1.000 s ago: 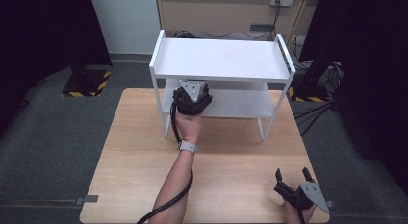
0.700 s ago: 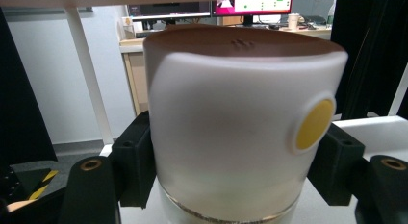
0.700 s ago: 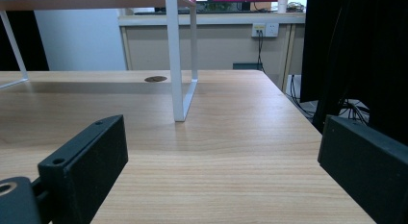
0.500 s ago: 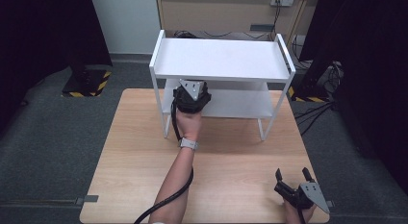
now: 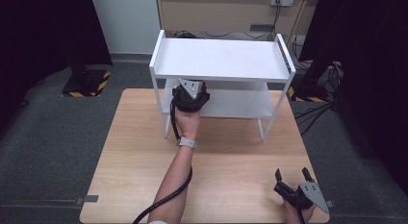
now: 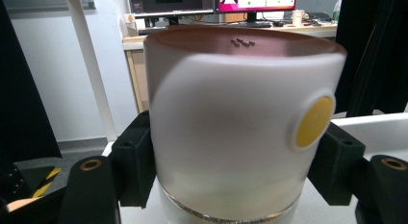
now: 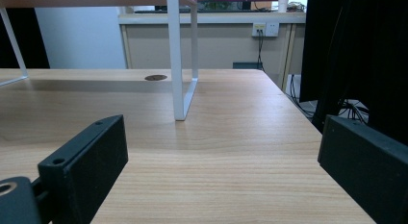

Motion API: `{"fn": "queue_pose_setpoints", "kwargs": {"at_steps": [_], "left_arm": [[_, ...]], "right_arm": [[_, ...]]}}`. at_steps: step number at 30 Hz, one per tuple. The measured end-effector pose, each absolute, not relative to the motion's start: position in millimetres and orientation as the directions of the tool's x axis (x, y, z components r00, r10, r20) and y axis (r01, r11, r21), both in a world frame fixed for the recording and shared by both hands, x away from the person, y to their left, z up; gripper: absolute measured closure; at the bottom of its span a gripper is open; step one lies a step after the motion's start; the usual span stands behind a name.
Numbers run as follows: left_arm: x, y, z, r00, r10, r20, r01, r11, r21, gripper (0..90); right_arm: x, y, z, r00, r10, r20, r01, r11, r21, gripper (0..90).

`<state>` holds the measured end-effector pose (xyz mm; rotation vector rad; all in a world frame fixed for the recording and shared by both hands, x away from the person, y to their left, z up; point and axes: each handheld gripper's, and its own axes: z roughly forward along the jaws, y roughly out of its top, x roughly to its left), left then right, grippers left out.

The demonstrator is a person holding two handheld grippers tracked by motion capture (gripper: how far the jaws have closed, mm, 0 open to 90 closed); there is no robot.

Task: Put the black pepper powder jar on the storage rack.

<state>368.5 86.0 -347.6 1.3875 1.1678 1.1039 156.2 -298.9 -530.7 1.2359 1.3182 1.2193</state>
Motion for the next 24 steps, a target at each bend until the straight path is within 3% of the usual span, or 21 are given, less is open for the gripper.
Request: {"fn": "queue_pose_setpoints", "kwargs": {"at_steps": [14, 19, 24], "left_arm": [[369.7, 93.9, -346.7, 0.14, 0.99, 0.03, 0.123, -0.047, 0.991, 29.1], [370.5, 98.7, -348.4, 0.158, 0.987, 0.025, 0.122, -0.044, 0.991, 25.6], [372.4, 100.5, -348.1, 0.181, 0.983, -0.013, 0.139, -0.012, 0.99, 14.8]], "right_arm": [[155.9, -298.8, -530.7, -0.068, 0.998, 0.001, 0.08, 0.005, 0.997, 3.4], [156.0, -298.7, -530.7, -0.069, 0.998, -0.001, 0.08, 0.007, 0.997, 3.4], [156.0, -298.7, -530.6, -0.068, 0.998, 0.0, 0.081, 0.006, 0.997, 3.4]]}}
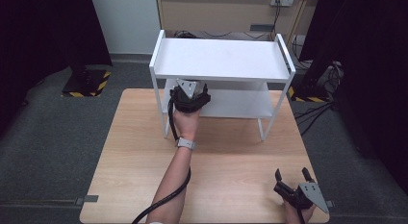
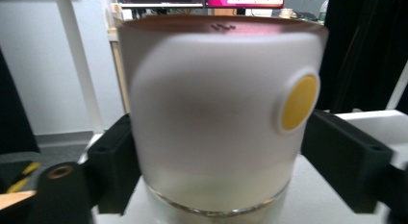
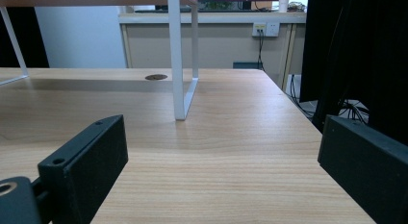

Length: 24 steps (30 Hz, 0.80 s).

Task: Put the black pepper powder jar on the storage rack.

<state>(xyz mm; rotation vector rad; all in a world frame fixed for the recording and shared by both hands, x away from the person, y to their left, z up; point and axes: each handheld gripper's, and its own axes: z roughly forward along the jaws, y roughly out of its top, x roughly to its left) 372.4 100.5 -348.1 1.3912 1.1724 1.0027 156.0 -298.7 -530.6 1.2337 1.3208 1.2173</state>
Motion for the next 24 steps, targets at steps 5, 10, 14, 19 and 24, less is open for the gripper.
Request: {"fn": "queue_pose_setpoints", "kwargs": {"at_steps": [5, 10, 14, 19, 24], "left_arm": [[367.0, 96.6, -350.4, 0.172, 0.985, 0.006, 0.135, -0.03, 0.99, 10.5], [356.9, 94.6, -351.2, 0.162, 0.987, 0.019, 0.123, -0.039, 0.992, 8.0], [345.0, 92.3, -351.5, 0.148, 0.986, 0.073, 0.112, -0.09, 0.99, 8.3], [332.3, 95.7, -352.6, 0.122, 0.991, 0.061, 0.107, -0.074, 0.992, 7.8], [312.4, 101.8, -353.4, 0.116, 0.99, 0.075, 0.099, -0.087, 0.991, 8.4]], "right_arm": [[155.9, -298.6, -530.6, -0.066, 0.998, 0.001, 0.081, 0.004, 0.997, 3.4], [155.9, -298.6, -530.5, -0.068, 0.998, 0.001, 0.082, 0.005, 0.997, 3.4], [156.2, -300.4, -529.2, -0.086, 0.996, -0.004, 0.09, 0.012, 0.996, 4.4], [156.5, -300.7, -528.6, -0.091, 0.996, -0.008, 0.093, 0.016, 0.996, 4.5], [156.4, -300.0, -528.5, -0.085, 0.996, -0.006, 0.094, 0.014, 0.995, 4.4]]}}
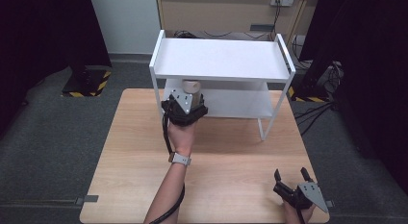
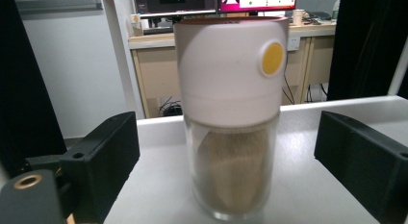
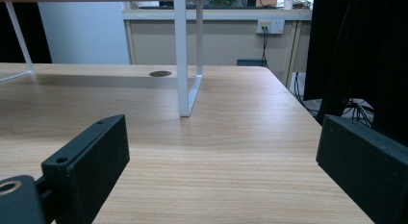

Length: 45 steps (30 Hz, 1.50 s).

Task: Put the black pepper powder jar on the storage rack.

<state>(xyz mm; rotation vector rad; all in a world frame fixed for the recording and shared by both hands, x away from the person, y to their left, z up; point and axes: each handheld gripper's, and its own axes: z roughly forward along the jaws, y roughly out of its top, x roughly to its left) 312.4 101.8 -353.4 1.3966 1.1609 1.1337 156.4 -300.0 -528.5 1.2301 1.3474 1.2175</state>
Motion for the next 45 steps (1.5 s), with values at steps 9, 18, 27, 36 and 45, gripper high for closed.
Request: {"fn": "queue_pose_setpoints", "kwargs": {"at_steps": [9, 18, 27, 36, 45], "left_arm": [[250.1, 141.2, -376.0, 0.131, 0.99, 0.047, 0.075, -0.057, 0.996, 8.5], [184.0, 198.0, -425.2, 0.077, 0.997, 0.007, 0.056, -0.011, 0.998, 9.1], [170.5, 254.2, -471.1, 0.064, 0.998, 0.021, 0.082, -0.026, 0.996, 7.3], [182.9, 272.9, -495.4, -0.004, 1.0, 0.013, 0.121, -0.012, 0.993, 6.2], [190.0, 277.0, -508.0, -0.024, 1.0, 0.008, 0.161, -0.004, 0.987, 4.5]], "right_arm": [[157.2, -301.5, -528.9, -0.08, 0.997, 0.002, 0.093, 0.005, 0.996, 4.0], [157.6, -298.5, -527.9, -0.073, 0.997, -0.014, 0.099, 0.021, 0.995, 3.9], [158.2, -294.1, -525.3, -0.057, 0.998, -0.025, 0.116, 0.032, 0.993, 3.2], [159.3, -289.0, -523.1, -0.051, 0.997, -0.057, 0.132, 0.063, 0.989, 3.2], [159.6, -287.8, -522.4, -0.053, 0.997, -0.062, 0.137, 0.068, 0.988, 3.2]]}}
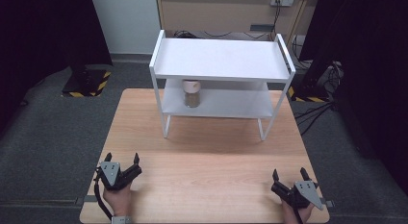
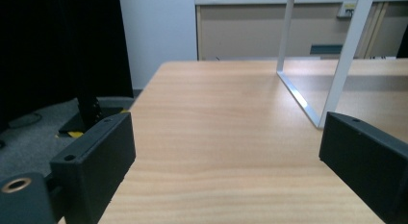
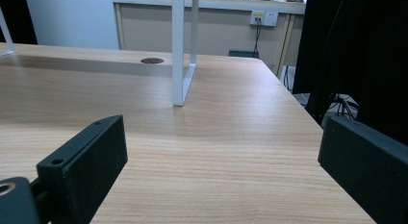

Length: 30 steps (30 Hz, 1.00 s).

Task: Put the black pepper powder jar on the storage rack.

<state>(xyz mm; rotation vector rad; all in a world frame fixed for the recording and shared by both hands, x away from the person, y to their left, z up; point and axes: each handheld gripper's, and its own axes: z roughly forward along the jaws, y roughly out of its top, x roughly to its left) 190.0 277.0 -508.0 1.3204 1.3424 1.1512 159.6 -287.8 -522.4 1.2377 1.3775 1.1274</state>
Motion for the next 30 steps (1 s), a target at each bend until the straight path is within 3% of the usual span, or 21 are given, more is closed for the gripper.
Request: {"fn": "queue_pose_setpoints", "kwargs": {"at_steps": [6, 8, 21, 30], "left_arm": [[192.3, 284.0, -510.0, -0.007, 1.0, -0.023, 0.179, 0.024, 0.984, 4.6], [191.8, 290.2, -511.3, -0.011, 0.997, -0.074, 0.183, 0.075, 0.98, 4.6], [192.5, 293.0, -510.2, 0.015, 0.996, -0.083, 0.199, 0.078, 0.977, 3.6], [193.5, 289.2, -509.2, 0.03, 0.999, -0.036, 0.202, 0.029, 0.979, 4.2]], "right_arm": [[159.3, -287.9, -522.7, -0.053, 0.997, -0.059, 0.135, 0.066, 0.989, 3.2], [158.7, -288.8, -523.6, -0.053, 0.997, -0.054, 0.13, 0.061, 0.99, 3.2], [157.5, -290.8, -525.1, -0.062, 0.997, -0.049, 0.119, 0.056, 0.991, 3.2], [156.6, -291.9, -527.6, -0.073, 0.996, -0.06, 0.102, 0.068, 0.992, 3.2]]}}
